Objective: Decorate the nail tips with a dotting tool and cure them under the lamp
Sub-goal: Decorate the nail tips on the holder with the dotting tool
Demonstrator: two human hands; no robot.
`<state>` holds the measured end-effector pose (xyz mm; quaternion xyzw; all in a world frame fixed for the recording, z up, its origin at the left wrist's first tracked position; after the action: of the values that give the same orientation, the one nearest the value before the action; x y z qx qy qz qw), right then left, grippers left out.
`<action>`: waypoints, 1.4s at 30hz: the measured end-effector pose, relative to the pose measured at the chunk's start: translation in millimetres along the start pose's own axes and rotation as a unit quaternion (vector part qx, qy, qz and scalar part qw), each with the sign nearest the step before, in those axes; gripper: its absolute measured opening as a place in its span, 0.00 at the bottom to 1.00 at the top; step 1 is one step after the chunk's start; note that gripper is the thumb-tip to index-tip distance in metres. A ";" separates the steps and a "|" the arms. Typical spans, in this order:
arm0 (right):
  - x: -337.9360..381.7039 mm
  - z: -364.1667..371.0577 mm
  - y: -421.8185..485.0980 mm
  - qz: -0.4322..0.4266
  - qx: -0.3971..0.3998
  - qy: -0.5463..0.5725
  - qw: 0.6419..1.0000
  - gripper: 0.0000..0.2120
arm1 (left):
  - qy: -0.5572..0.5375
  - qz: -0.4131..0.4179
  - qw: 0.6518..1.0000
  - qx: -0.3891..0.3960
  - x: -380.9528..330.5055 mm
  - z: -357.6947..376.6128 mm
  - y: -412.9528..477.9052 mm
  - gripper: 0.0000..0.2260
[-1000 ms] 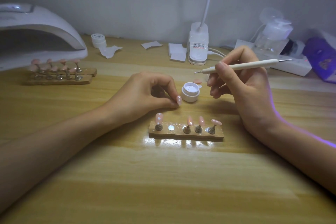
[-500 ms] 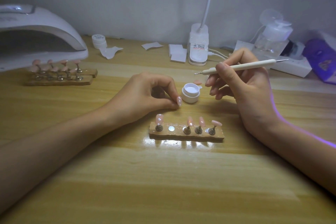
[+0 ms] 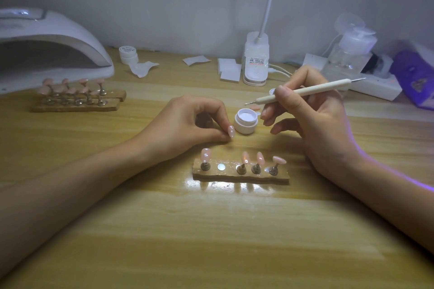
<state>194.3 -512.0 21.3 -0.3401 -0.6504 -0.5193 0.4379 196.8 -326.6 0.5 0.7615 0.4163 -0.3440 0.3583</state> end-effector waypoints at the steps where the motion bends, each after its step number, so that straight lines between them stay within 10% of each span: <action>1: -1.2 2.8 -0.7 0.012 0.014 0.013 1.000 0.08 | -0.001 0.000 1.000 0.000 0.1 0.3 0.1 0.08; 42: -14.4 16.3 -2.0 0.097 0.081 -0.008 0.992 0.08 | -0.010 0.008 1.000 0.004 0.0 0.8 0.6 0.09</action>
<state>194.5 -496.4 6.0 -0.3688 -0.6578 -0.4169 0.5074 197.2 -327.6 0.3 0.7628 0.4049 -0.3507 0.3621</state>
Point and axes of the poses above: each hand's wrist, its own y-axis towards the middle knuckle, its own z-axis out of the palm, x = y × z, the point moved 5 cm from there along y, towards the middle knuckle, and after that the axes turned 4 degrees about -y, right-handed, at the moved point
